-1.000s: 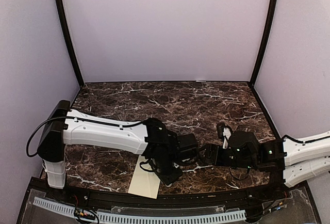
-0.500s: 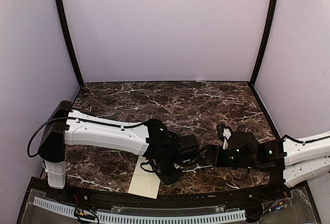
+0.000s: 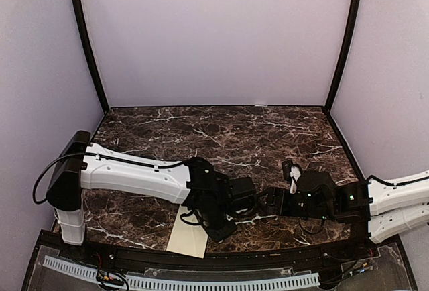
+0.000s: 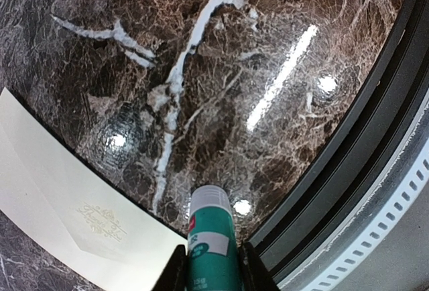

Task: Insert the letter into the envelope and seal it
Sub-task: Reset both arms

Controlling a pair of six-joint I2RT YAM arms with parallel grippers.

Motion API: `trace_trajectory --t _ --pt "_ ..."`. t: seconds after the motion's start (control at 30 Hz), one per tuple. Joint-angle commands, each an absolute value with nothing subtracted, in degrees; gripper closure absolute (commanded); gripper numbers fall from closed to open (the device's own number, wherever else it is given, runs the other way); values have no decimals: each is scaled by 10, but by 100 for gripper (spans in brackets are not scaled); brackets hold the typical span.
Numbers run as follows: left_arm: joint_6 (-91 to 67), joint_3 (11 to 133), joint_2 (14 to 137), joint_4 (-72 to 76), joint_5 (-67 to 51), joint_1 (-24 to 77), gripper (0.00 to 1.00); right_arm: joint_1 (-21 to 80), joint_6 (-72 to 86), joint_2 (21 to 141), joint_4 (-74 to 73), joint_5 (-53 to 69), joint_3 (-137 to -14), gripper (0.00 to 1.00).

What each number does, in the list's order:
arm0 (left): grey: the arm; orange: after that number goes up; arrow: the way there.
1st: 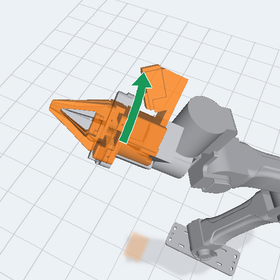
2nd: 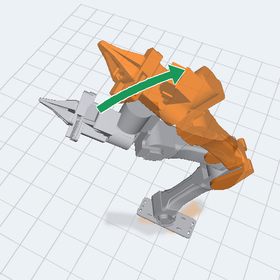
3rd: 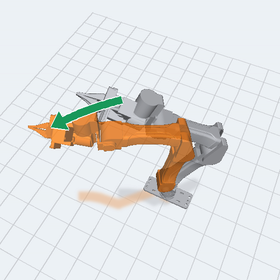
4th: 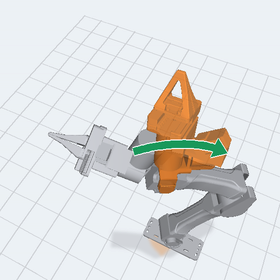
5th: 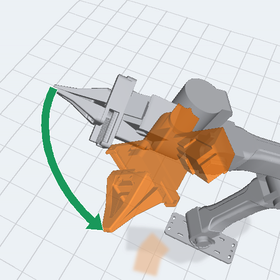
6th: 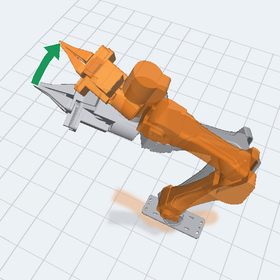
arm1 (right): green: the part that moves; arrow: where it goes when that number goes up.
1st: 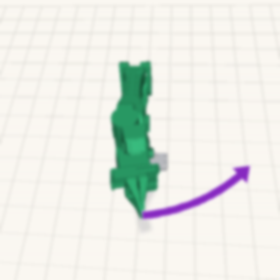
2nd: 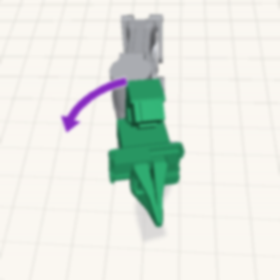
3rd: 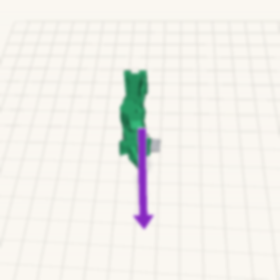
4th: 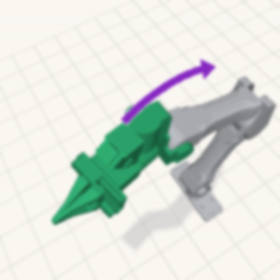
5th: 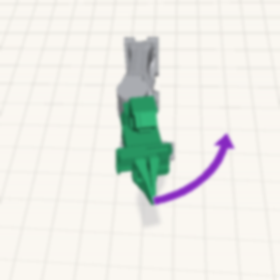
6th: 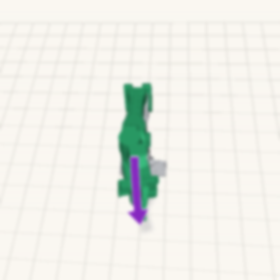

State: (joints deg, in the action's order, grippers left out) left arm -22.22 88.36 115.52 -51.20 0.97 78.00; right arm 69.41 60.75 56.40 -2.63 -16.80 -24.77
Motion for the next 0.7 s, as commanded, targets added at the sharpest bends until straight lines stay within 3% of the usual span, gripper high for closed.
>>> trace_trajectory --t 0.0,0.1,0.33,0.67 --pt "-212 840 1249 -554 17 783 97 692 612 556 -18 -175 -249 14" --pt "-211 882 1245 -571 31 783 91 692 611 548 -31 -181 -253 14" --pt "-215 964 1232 -611 69 778 63 693 611 525 -53 -190 -260 14" --pt "-223 1012 1209 -602 73 775 42 692 615 514 -68 -193 -263 14"
